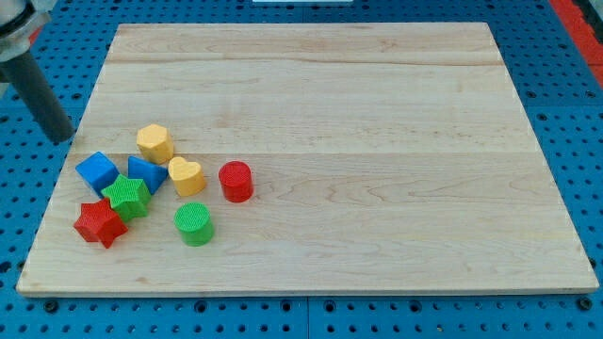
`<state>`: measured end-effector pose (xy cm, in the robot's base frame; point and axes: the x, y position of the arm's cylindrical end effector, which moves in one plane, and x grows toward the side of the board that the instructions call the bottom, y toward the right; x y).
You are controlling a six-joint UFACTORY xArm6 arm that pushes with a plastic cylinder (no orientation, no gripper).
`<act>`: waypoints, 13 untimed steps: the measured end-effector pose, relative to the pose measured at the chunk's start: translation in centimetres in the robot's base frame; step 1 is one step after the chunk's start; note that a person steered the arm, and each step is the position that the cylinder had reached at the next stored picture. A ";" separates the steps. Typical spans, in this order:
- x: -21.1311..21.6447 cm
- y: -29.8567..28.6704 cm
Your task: Move red star at top left of the board
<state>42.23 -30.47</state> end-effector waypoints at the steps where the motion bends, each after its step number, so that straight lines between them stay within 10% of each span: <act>1: 5.6 2.2; 6: 15.3 17.8; 9: 12.4 35.2; 13: 8.3 43.3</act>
<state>50.48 12.82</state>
